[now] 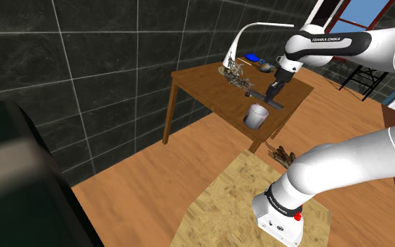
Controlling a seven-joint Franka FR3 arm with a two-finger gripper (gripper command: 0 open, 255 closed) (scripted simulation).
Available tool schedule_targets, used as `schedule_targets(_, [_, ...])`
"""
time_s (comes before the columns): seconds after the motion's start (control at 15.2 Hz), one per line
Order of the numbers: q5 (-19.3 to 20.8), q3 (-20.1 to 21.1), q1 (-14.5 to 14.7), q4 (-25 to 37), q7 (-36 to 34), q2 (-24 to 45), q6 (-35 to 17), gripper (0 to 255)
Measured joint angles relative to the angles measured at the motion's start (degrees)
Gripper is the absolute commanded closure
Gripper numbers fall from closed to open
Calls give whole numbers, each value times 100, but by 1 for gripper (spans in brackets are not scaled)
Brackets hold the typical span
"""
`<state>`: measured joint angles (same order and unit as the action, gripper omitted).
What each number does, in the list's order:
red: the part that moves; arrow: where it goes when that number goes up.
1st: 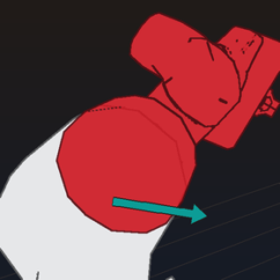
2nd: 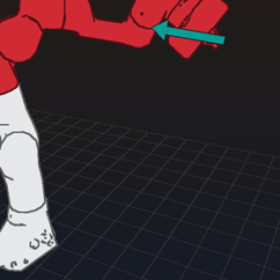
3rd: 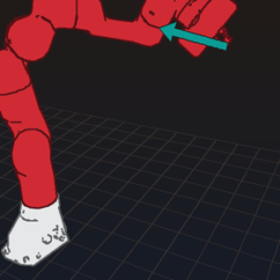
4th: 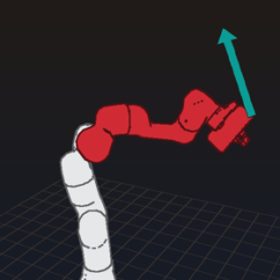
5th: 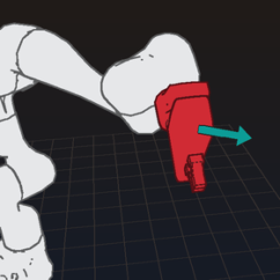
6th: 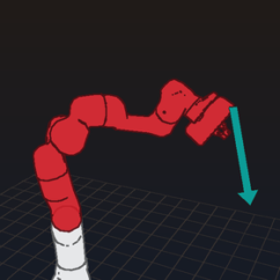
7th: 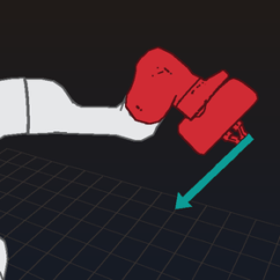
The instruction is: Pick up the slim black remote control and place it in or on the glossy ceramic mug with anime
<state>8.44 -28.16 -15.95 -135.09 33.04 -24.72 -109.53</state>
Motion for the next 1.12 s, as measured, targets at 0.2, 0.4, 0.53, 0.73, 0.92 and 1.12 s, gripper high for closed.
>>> schedule_targets(0.2, [16, -45, -11, -183, 23, 40, -219, 255])
schedule_targets(0.4, [3, -80, 4, -341, 32, 132, -465, 255])
schedule_targets(0.53, [12, -129, -5, -475, 67, 186, -651, 255])
schedule_targets(0.73, [9, -147, -2, -526, 75, 221, -755, 255])
schedule_targets(0.92, [11, -149, -2, -531, 72, 221, -771, 255])
schedule_targets(1.12, [10, -146, 1, -543, 69, 218, -768, 0])
